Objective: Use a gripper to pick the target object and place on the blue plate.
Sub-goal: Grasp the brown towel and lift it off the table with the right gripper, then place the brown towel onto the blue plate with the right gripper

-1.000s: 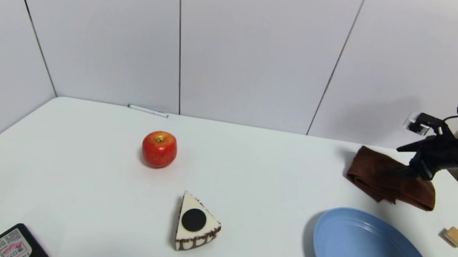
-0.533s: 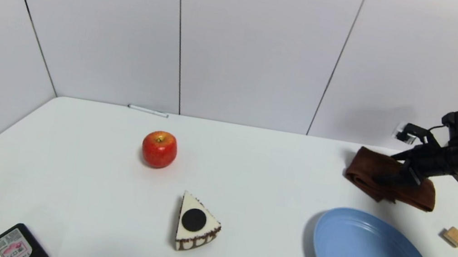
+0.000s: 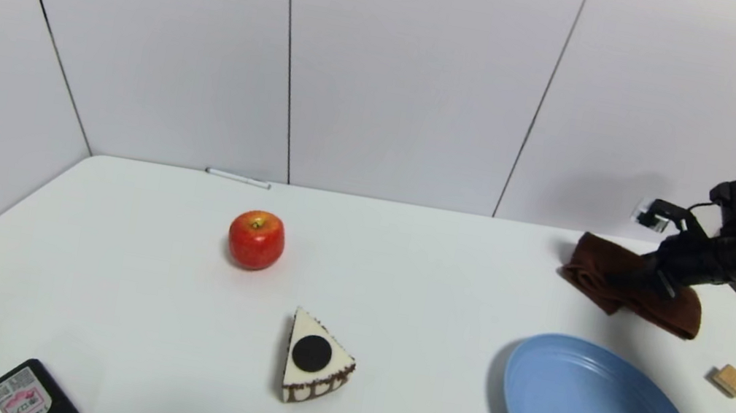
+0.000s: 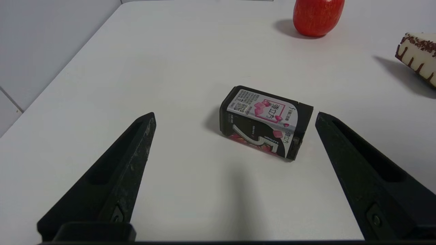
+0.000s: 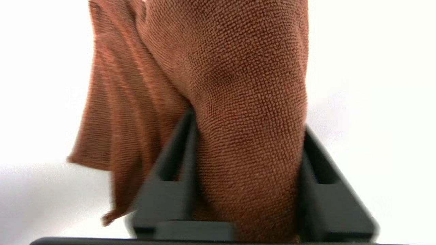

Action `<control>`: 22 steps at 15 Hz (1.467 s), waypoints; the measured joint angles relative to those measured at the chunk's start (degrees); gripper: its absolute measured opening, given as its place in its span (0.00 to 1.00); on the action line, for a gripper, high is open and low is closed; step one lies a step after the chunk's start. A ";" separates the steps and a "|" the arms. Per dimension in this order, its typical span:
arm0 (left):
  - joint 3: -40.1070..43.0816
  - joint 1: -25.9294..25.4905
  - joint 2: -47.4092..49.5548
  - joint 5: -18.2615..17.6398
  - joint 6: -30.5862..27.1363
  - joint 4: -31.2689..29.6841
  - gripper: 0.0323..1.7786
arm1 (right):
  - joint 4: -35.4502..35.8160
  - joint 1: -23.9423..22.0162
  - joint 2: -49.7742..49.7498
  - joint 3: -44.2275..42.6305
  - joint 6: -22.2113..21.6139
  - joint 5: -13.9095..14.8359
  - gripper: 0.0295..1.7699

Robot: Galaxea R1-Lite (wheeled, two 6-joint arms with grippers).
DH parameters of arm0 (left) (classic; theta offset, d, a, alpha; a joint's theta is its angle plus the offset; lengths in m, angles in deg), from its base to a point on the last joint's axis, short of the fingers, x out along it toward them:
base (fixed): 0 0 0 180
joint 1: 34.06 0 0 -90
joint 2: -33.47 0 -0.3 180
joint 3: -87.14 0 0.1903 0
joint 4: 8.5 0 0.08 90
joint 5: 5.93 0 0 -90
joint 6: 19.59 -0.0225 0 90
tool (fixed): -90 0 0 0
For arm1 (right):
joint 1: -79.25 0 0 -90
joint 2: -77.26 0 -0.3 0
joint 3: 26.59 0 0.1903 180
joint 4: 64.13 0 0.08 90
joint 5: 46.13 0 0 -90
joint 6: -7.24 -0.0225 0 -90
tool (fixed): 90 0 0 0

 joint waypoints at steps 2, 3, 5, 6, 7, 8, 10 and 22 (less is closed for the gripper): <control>0.00 0.00 0.00 0.00 0.00 0.00 0.95 | -0.17 -0.06 -0.71 -0.09 -1.96 0.17 0.16; 0.00 0.00 0.00 0.00 0.00 0.00 0.95 | -0.17 -0.05 -1.16 -0.16 -3.45 0.17 0.16; 0.00 0.00 0.00 0.00 0.00 0.00 0.95 | -0.17 0.17 -2.17 -0.35 -6.03 0.17 0.16; 0.00 0.00 0.00 0.00 0.00 0.00 0.95 | -0.48 0.33 -2.91 -0.41 -6.99 0.13 0.16; 0.00 0.00 0.00 0.00 0.00 0.00 0.95 | -1.19 0.50 -3.78 -0.51 -7.83 0.09 0.16; 0.00 0.00 0.00 0.00 0.00 0.00 0.95 | -2.24 0.69 -4.88 -0.61 -8.58 0.00 0.16; 0.00 0.00 0.00 0.00 0.00 0.00 0.95 | -5.30 1.00 -7.80 -0.66 -9.46 -0.44 0.16; 0.00 0.00 0.00 0.00 0.00 0.00 0.95 | -11.01 7.58 -39.44 24.28 -26.64 -0.79 0.16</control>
